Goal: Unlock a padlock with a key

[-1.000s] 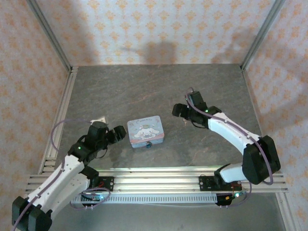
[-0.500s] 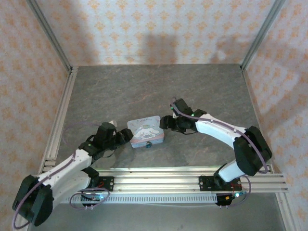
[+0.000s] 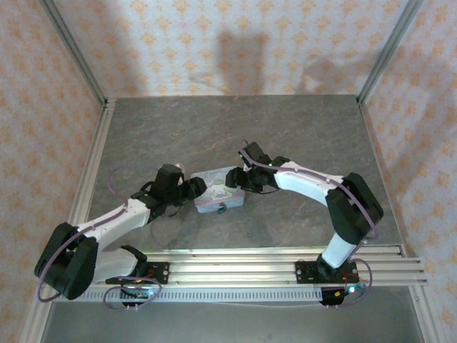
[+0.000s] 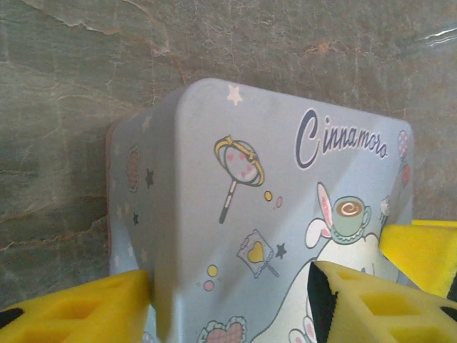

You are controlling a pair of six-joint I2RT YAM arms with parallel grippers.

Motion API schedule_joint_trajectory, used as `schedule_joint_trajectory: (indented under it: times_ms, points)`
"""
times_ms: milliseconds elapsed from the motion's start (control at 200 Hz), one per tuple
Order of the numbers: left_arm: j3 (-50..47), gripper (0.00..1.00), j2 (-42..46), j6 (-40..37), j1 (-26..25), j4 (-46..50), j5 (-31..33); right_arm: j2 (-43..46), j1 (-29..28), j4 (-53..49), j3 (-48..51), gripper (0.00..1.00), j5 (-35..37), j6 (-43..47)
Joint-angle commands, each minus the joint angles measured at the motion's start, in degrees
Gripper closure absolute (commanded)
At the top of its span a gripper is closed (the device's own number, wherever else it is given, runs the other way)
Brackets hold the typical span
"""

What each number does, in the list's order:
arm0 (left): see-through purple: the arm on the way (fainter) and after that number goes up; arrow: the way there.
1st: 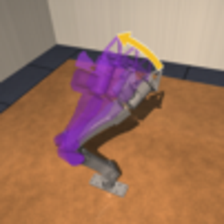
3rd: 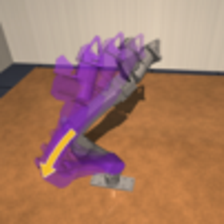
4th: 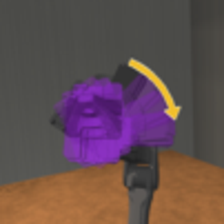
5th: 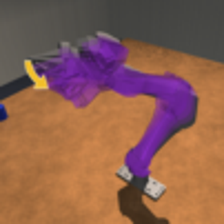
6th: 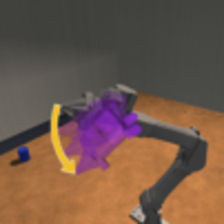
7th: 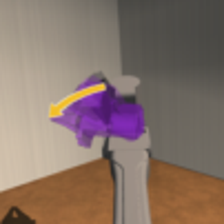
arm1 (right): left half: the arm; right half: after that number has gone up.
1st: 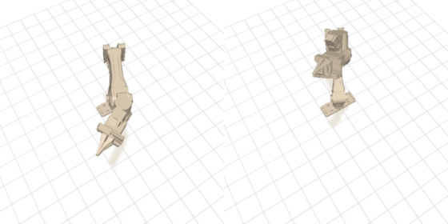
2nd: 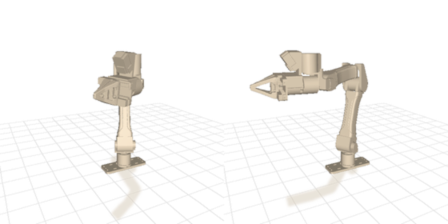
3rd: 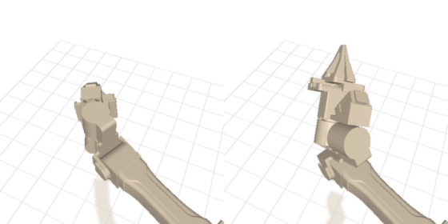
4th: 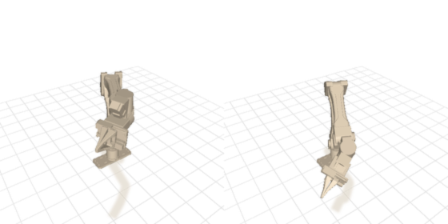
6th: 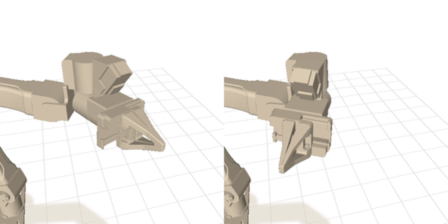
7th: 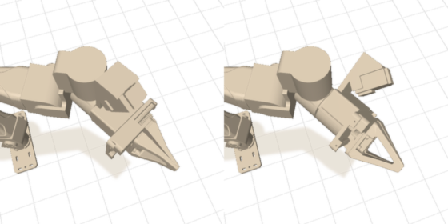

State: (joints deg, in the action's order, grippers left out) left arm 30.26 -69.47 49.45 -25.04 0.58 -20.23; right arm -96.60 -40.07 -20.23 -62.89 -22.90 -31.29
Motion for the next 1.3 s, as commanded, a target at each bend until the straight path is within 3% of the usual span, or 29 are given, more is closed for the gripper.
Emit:
schedule_joint_trajectory:
  times_ms: [0,380,701,866,1086,1291]
  points:
    - [4.0,0.41,-3.89,-0.58,-0.23,-4.17,-1.44,-3.25,0.58,-0.47,-3.74,0.39,-0.05,1.16]
    - [23.18,0.47,-23.49,-5.33,5.83,-2.58,-5.69,-18.7,9.05,-2.87,-20.36,0.42,-4.1,2.02]
    - [37.08,0.48,-35.38,-9.31,9.39,3.74,-5.49,-27.63,11.42,-8.47,-34.23,0.43,-3.03,3.84]
    - [39.36,0.45,-36.0,-10.87,10.09,6.56,-4.03,-28.03,11.6,-11.48,-37.34,0.4,-1.63,4.82]
    - [41.07,0.27,-30.73,-16.81,10.09,15.83,1.38,-22.07,13.63,-17.94,-39.24,0.26,4.69,7.24]
    - [36.82,0.22,-22.16,-21.18,9.85,22.99,5.86,-11.58,17.21,-21.92,-30.69,0.25,8.4,10.4]
